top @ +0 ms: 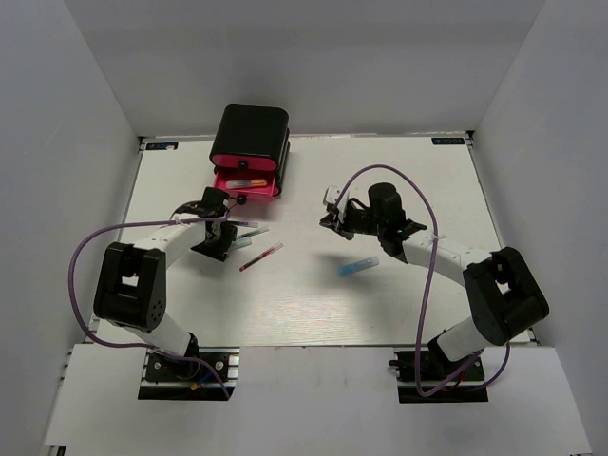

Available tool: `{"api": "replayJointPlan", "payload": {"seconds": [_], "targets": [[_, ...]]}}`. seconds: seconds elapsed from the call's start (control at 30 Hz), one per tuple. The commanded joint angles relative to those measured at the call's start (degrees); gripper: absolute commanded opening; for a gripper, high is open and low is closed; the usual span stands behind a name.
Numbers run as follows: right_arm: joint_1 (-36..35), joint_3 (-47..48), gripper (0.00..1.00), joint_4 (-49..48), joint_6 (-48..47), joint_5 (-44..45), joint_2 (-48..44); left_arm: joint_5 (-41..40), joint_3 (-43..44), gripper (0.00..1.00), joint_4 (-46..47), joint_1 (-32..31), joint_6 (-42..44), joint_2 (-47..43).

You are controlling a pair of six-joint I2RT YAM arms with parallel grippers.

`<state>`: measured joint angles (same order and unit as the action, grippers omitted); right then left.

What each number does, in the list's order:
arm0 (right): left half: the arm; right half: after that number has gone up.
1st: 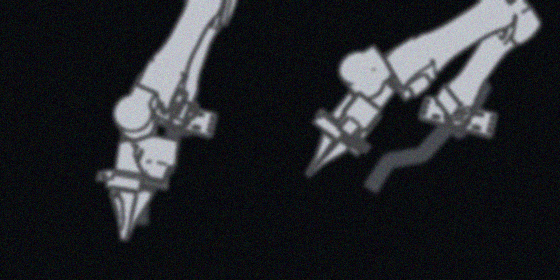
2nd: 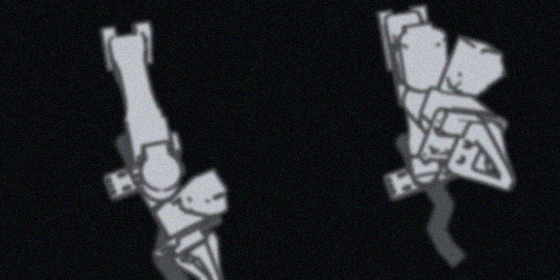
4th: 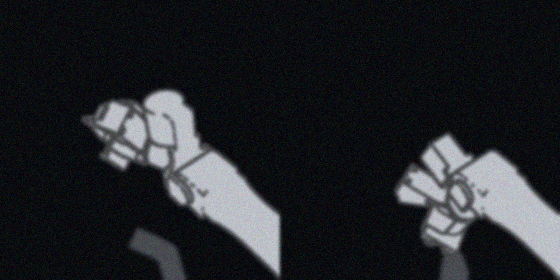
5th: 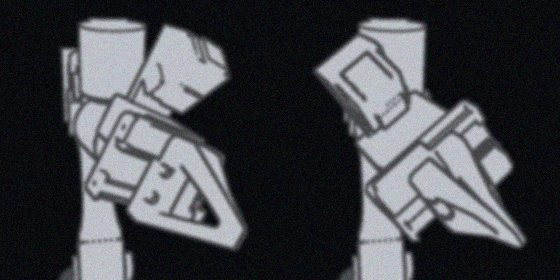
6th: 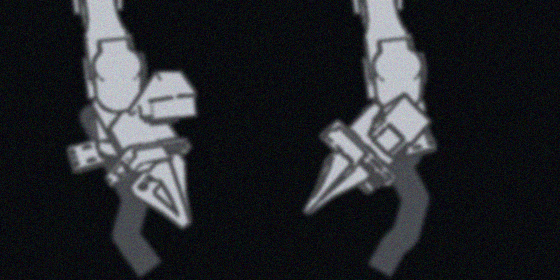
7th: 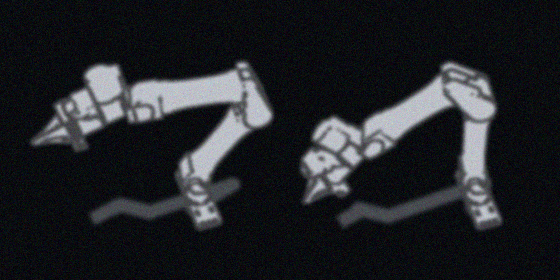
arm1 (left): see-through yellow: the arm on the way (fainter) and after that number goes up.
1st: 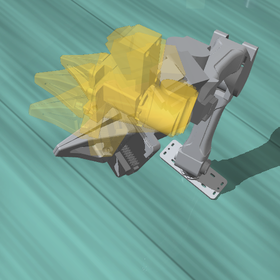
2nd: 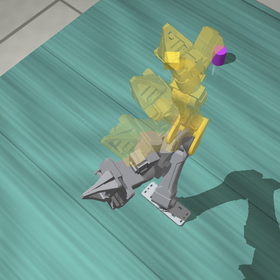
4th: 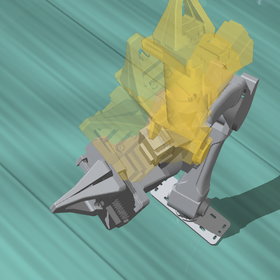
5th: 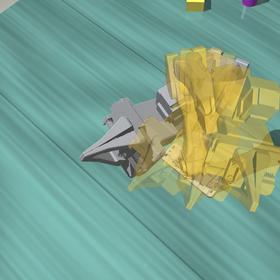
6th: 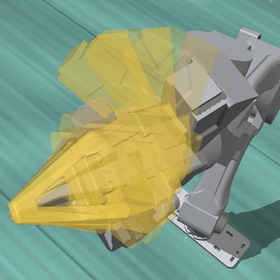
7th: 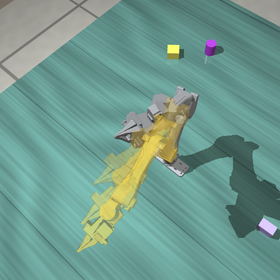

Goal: Sort the stationery into containers
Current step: Move the stationery to the center of the board.

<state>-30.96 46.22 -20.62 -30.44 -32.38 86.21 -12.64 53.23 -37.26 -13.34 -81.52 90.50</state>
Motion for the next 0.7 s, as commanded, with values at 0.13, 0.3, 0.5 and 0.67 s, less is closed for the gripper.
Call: {"api": "replayJointPlan", "payload": {"seconds": [0.13,0.3,0.5,0.67], "targets": [[0.20,-0.51,0.14,-1.00,-0.06,-1.19,-2.02,-0.54,-0.23,0.62,1.66,0.25,-1.80,-0.94],[0.20,-0.78,0.14,-0.91,-0.06,-1.11,-2.45,-0.54,1.70,0.63,0.35,0.25,-1.80,2.22],[0.29,-0.69,0.14,-1.00,-0.15,-1.19,-2.46,-0.02,4.69,0.65,-1.59,0.25,-1.80,6.97],[0.46,-0.78,0.14,-1.09,-0.15,-1.11,-2.54,1.30,5.74,0.56,-3.26,0.25,-1.80,8.38]]}}
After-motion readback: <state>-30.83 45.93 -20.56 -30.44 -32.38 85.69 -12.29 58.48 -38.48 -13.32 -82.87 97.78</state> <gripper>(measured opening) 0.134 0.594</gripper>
